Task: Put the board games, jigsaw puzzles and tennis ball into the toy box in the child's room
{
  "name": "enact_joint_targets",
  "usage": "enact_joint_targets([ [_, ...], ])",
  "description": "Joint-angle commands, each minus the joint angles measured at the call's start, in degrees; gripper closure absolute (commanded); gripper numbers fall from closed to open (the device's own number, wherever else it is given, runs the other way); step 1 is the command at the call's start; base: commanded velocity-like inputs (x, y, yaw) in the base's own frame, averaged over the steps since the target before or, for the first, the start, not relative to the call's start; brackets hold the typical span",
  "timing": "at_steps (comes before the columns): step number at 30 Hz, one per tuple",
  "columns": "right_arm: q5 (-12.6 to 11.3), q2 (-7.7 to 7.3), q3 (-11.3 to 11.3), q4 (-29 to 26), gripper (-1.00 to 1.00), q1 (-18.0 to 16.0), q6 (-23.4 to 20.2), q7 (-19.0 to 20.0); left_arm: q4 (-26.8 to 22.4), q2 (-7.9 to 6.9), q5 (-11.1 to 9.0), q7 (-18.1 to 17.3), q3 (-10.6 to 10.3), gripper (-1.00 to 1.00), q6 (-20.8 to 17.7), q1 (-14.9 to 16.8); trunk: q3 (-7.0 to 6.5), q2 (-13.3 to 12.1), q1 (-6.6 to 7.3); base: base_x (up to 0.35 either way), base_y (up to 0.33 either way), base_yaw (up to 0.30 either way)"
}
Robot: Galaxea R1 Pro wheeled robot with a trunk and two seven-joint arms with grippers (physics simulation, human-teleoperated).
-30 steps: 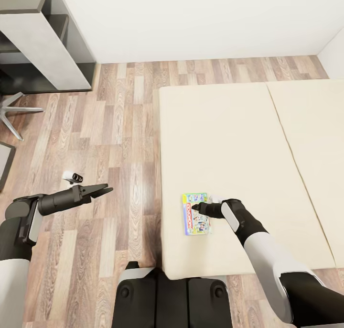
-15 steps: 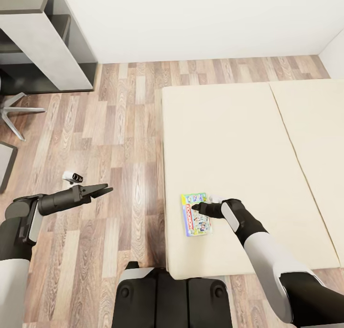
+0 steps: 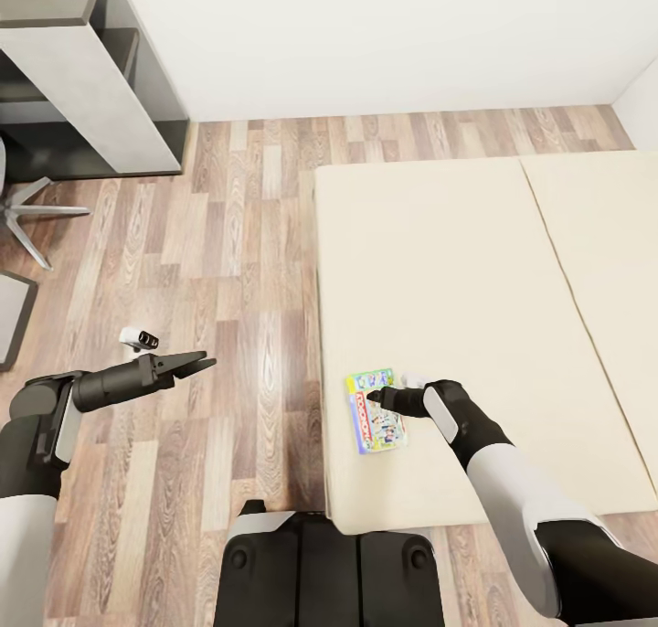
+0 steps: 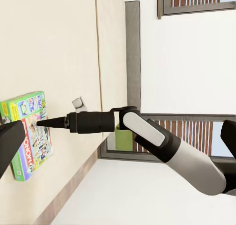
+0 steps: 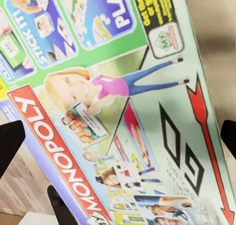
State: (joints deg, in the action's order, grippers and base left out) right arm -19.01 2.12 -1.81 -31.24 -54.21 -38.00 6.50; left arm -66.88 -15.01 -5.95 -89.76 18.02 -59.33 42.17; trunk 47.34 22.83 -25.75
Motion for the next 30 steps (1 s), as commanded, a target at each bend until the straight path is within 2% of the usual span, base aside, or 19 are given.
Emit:
enact_joint_targets([
  [1, 0.2, -0.01, 0.0, -0.1, -1.00, 0.0, -0.2, 0.2, 0.0, -0.02, 0.0, -0.2, 0.0, -1.00, -0.6, 0.0, 0.06, 0.1, -0.03, 0.000, 0.124, 0.000],
  [30, 0.2, -0.12, 0.0, -0.1, -1.00, 0.0, -0.3, 0.2, 0.0, -0.02, 0.1, -0.2, 0.0, -1.00, -0.6, 0.0, 0.06, 0.1, -0.03, 0.000, 0.015, 0.000],
])
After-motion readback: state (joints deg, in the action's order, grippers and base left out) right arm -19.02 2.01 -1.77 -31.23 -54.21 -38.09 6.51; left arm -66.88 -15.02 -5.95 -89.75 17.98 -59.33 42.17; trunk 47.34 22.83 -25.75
